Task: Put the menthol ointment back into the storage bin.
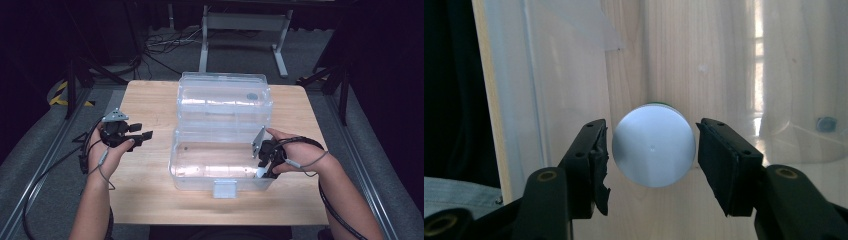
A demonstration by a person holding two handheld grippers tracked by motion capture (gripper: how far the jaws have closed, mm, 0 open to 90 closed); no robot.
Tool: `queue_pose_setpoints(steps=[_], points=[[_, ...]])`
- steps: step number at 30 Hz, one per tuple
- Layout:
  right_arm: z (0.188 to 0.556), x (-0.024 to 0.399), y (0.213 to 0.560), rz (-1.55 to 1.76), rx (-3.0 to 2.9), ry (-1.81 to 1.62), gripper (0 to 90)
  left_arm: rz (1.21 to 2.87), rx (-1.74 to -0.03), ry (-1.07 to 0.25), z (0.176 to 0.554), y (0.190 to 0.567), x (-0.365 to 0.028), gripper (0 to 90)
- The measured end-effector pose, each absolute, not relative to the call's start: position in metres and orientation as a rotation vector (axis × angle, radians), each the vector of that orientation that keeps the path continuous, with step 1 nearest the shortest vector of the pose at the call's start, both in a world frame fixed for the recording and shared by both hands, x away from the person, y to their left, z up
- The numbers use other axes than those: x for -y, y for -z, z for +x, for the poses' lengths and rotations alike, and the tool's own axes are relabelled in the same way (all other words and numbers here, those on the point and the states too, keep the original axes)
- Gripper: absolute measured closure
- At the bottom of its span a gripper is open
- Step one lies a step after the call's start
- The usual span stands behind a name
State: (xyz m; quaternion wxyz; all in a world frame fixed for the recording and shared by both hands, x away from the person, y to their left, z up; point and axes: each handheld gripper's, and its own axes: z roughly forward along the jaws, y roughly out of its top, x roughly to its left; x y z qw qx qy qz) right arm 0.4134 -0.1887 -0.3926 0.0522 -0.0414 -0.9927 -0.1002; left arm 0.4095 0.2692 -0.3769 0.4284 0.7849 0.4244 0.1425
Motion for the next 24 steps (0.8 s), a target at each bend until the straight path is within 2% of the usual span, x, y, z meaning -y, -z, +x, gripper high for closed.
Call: queue_pose_setpoints(steps=[24], points=[[0.416, 0.202, 0.351, -0.256, 3.041, 0.684, 47.0, 1.967, -1.057, -0.350, 0.409, 0.376, -0.268, 43.6]])
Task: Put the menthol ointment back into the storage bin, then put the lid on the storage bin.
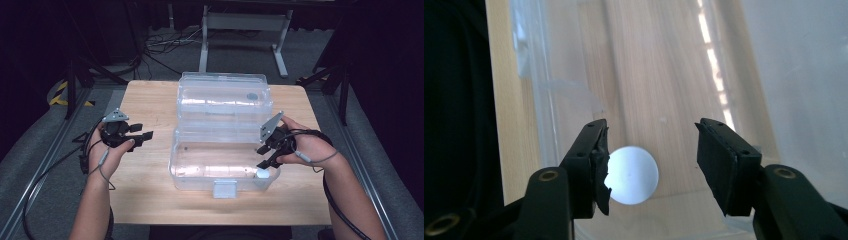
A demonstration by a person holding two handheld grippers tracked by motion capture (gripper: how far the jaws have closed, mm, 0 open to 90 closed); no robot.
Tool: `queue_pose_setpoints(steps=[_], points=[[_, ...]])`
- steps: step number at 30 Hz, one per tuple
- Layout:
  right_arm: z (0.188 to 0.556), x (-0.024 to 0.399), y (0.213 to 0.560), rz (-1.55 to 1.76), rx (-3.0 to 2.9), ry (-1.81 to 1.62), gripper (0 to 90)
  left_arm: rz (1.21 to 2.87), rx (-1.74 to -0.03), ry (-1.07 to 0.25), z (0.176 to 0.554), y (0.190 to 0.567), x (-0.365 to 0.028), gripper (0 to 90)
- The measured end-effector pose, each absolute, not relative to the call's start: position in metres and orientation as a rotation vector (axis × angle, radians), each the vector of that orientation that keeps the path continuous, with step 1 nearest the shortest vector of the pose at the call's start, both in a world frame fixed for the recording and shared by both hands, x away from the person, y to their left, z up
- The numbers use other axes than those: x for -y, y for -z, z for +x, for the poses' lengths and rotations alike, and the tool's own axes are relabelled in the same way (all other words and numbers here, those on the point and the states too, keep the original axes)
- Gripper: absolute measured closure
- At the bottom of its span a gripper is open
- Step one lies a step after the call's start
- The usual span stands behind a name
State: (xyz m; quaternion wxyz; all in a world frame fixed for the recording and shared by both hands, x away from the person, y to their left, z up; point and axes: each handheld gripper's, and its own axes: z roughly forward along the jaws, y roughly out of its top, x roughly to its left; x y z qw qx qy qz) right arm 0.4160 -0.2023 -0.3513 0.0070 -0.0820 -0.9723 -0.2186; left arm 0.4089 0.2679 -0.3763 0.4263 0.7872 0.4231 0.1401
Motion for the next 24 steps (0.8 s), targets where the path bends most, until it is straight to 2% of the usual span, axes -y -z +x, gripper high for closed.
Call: queue_pose_setpoints(steps=[11, 24], points=[[0.423, 0.212, 0.322, -0.325, 3.045, 0.949, 47.3, 1.966, -1.055, -0.351, 0.408, 0.377, -0.267, 43.6], [0.437, 0.206, 0.296, -0.374, 3.030, 1.103, 46.8, 1.959, -1.076, -0.357, 0.402, 0.378, -0.272, 43.6]])
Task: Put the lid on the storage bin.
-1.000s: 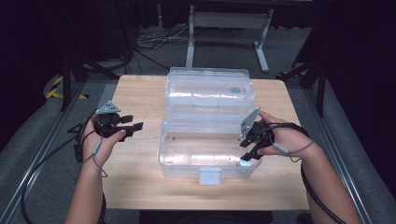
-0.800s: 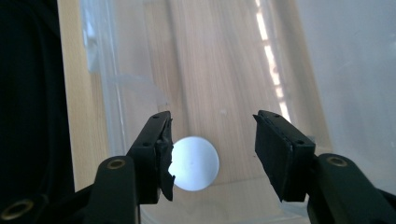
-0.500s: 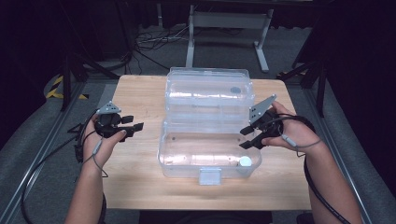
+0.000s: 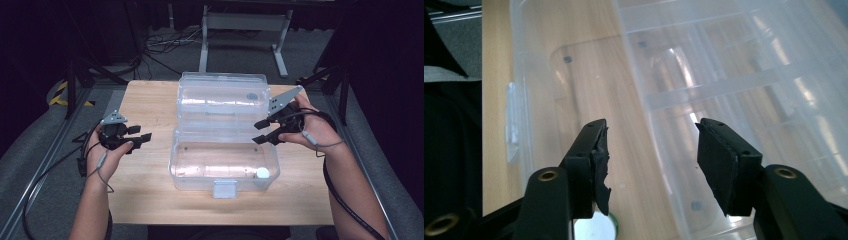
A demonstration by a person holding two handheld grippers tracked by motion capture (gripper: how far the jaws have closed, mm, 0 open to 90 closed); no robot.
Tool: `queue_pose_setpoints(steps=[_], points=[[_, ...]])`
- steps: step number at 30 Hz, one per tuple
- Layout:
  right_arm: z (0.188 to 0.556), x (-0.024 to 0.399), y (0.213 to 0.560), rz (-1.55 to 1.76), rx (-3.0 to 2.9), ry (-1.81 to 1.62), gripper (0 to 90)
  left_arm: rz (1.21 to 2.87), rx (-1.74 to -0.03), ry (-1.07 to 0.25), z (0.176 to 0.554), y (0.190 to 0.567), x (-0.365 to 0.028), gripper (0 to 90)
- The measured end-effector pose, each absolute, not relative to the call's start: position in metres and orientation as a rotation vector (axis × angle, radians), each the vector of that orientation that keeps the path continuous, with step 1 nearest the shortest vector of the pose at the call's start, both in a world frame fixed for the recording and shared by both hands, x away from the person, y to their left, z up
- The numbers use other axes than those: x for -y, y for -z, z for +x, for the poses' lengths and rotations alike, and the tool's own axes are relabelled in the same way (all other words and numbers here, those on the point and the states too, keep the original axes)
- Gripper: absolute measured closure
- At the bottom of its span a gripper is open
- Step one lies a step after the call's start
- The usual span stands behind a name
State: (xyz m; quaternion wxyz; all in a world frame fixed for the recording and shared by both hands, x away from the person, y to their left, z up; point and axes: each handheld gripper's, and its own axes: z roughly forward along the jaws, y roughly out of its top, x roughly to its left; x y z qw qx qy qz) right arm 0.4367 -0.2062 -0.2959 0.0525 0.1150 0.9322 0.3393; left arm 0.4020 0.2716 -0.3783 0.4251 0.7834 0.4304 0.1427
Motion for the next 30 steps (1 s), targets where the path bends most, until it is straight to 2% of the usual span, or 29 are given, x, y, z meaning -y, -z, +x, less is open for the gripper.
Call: queue_pose_setpoints(steps=[15, 30], points=[[0.460, 0.195, 0.279, 0.424, -2.702, -1.132, 46.6, 1.957, -1.066, -0.351, 0.396, 0.377, -0.270, 43.7], [0.489, 0.175, 0.277, 0.467, -2.661, -1.171, 46.7, 1.957, -1.052, -0.342, 0.395, 0.375, -0.269, 43.8]])
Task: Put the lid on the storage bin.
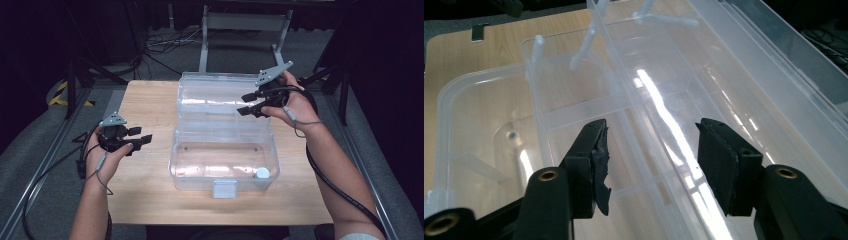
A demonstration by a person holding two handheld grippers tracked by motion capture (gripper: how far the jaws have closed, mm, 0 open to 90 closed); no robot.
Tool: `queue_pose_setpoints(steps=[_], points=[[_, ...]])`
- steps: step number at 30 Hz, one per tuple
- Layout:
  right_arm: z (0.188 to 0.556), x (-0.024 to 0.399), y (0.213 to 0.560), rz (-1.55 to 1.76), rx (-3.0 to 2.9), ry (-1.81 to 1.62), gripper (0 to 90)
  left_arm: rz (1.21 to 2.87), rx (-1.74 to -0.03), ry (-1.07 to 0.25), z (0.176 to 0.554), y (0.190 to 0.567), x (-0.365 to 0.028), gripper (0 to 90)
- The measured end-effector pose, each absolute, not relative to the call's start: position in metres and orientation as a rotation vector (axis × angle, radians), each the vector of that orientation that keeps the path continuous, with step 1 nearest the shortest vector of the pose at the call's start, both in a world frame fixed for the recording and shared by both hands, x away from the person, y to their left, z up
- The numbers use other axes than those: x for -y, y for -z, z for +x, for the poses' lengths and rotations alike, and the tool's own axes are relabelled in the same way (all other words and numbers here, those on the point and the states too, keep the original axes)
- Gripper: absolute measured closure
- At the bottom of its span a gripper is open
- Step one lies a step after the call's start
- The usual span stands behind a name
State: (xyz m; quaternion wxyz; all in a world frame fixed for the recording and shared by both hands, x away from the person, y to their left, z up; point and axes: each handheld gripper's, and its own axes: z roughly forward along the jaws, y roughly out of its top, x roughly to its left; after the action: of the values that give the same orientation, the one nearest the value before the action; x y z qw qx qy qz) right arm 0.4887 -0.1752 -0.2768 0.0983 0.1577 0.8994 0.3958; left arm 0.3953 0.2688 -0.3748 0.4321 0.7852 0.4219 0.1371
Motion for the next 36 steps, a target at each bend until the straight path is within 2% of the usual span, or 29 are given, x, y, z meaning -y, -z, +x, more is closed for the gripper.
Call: queue_pose_setpoints(steps=[8, 10, 11, 21, 29, 36], points=[[0.500, 0.157, 0.285, 0.462, -2.712, -1.152, 50.1, 1.953, -1.046, -0.337, 0.395, 0.374, -0.268, 43.8], [0.502, 0.154, 0.288, 0.455, -2.722, -1.136, 52.2, 1.954, -1.046, -0.338, 0.395, 0.374, -0.268, 43.8], [0.504, 0.152, 0.290, 0.457, -2.730, -1.124, 56.0, 1.956, -1.046, -0.338, 0.394, 0.373, -0.268, 43.8], [0.511, 0.141, 0.297, 0.410, -2.777, -1.094, 64.5, 1.957, -1.036, -0.344, 0.395, 0.373, -0.267, 43.8], [0.511, 0.137, 0.296, 0.387, -2.783, -1.053, 79.5, 1.958, -1.031, -0.342, 0.394, 0.372, -0.265, 43.8], [0.511, 0.139, 0.298, 0.415, -2.799, -1.078, 82.7, 1.961, -1.017, -0.351, 0.392, 0.369, -0.263, 43.9]])
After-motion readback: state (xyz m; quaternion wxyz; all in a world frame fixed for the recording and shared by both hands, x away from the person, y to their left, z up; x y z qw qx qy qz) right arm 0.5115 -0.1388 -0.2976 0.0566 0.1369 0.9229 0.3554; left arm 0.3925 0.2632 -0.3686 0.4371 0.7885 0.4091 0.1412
